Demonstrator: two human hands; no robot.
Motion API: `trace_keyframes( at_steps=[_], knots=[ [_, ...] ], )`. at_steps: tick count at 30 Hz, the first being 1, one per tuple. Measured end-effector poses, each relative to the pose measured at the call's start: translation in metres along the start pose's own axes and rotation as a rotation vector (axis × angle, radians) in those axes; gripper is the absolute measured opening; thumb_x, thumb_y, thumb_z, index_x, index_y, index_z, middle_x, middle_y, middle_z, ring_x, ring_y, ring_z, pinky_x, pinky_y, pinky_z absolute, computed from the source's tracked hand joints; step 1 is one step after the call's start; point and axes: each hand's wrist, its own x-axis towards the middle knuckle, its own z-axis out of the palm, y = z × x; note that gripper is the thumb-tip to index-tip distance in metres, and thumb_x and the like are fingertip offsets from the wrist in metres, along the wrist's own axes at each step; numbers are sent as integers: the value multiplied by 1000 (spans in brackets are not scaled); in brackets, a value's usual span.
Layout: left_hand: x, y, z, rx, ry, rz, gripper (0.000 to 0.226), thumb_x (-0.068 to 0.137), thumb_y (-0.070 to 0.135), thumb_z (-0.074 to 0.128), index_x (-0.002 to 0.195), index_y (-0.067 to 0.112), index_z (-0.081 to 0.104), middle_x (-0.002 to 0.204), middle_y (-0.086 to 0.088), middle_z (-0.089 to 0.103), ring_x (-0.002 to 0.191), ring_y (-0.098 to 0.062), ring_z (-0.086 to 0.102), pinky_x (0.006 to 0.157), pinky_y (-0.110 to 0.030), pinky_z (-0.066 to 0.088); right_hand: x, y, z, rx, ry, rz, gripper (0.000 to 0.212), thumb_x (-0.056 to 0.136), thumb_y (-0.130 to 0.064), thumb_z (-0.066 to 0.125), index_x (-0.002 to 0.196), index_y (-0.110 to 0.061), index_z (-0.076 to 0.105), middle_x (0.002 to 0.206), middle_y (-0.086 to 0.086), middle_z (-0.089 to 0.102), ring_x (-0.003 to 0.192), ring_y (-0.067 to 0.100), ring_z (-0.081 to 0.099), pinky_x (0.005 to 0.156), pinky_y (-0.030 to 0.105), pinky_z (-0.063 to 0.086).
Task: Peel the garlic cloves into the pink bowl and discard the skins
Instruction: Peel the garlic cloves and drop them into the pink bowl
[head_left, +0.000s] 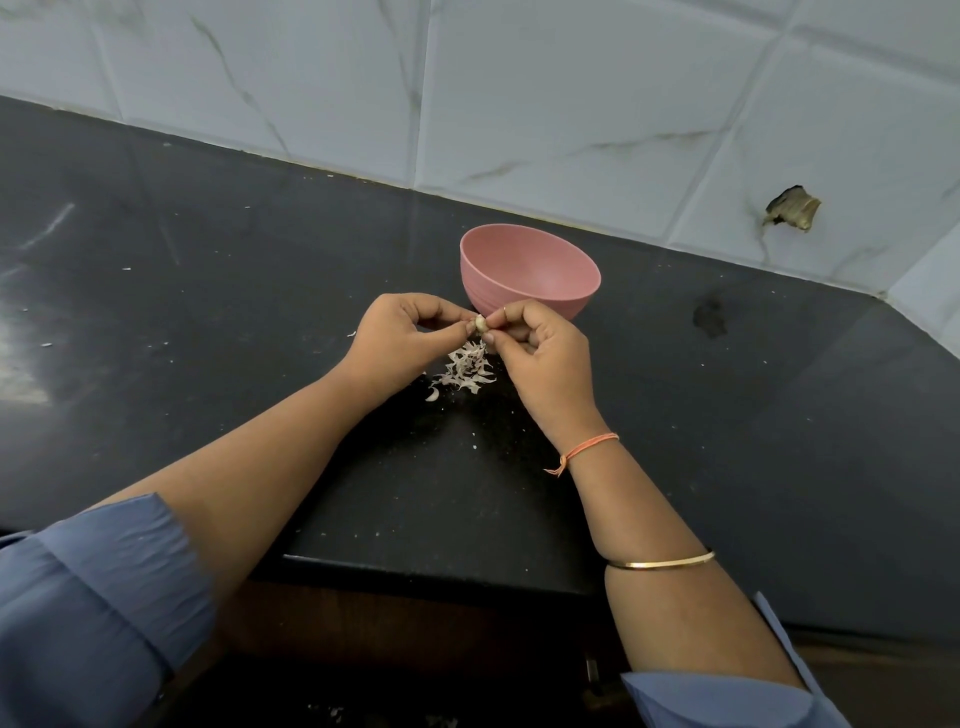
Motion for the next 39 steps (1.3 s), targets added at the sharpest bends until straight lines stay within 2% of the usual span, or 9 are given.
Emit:
trace_keyframes(
  at_steps=[5, 9, 17, 22, 25, 27, 31, 35, 39],
  knots=[
    [0, 2, 1, 21, 21, -9, 8, 82, 8, 68, 88, 12, 72, 74, 12, 68, 66, 7, 63, 64, -6, 47, -2, -3, 1, 17, -24, 21, 21, 81, 4, 64, 82, -16, 63, 80, -1, 69, 76, 11, 69, 75, 26, 57],
    [0, 1, 1, 41, 52, -15, 9, 82, 8, 68, 82, 16, 72, 71, 13, 67, 63, 7, 61, 63, -7, 47, -2, -8, 2, 84, -38, 80, 14, 82, 4, 63, 85, -10, 63, 80, 3, 68, 77, 16, 69, 75, 28, 58],
    [1, -1, 1, 81, 56, -11, 8, 83, 8, 67, 84, 14, 72, 74, 10, 68, 65, 4, 62, 65, -9, 50, -3, -10, 2, 176, -43, 111, 14, 86, 5, 58, 94, -7, 58, 81, 4, 68, 69, 9, 69, 68, 25, 58],
    [0, -1, 1, 121, 58, -1, 12, 82, 11, 68, 78, 22, 70, 73, 12, 68, 68, 1, 62, 63, -7, 49, -4, -11, 2, 159, -69, 135, 9, 86, -1, 61, 93, -6, 62, 85, 11, 69, 78, 22, 69, 73, 35, 59],
    [0, -1, 2, 157, 53, 1, 13, 81, 12, 68, 78, 24, 69, 73, 11, 68, 68, -1, 63, 63, -11, 51, -5, -12, 2, 115, -67, 124, 6, 84, -6, 66, 86, -11, 65, 82, 10, 70, 77, 24, 69, 72, 36, 59],
    [-1, -1, 2, 171, 42, -2, 14, 82, 13, 68, 77, 26, 68, 72, 12, 67, 66, -1, 62, 63, -14, 51, -4, -12, 2, 111, -57, 141, 5, 84, -4, 64, 86, -9, 65, 81, 12, 70, 74, 23, 70, 70, 35, 59],
    [1, -2, 2, 179, 41, -3, 16, 83, 13, 67, 76, 28, 67, 72, 12, 67, 66, -2, 61, 61, -11, 50, -2, -14, 1, 206, -35, 231, 7, 88, -1, 58, 91, 1, 64, 81, 14, 70, 68, 19, 70, 65, 28, 59],
    [2, -2, 1, 178, 82, -4, 8, 82, 12, 65, 81, 18, 70, 73, 12, 66, 66, 4, 59, 61, -5, 46, -1, -16, 0, 362, -24, 310, 5, 89, -1, 57, 90, -1, 62, 82, 14, 69, 68, 19, 70, 64, 28, 59],
    [2, -4, 2, 175, 120, 5, 10, 83, 15, 64, 78, 23, 67, 73, 9, 66, 65, 5, 57, 61, -4, 43, -1, -14, 1, 426, -9, 325, 5, 87, 0, 60, 90, -1, 64, 82, 9, 67, 70, 14, 67, 66, 28, 58]
  ],
)
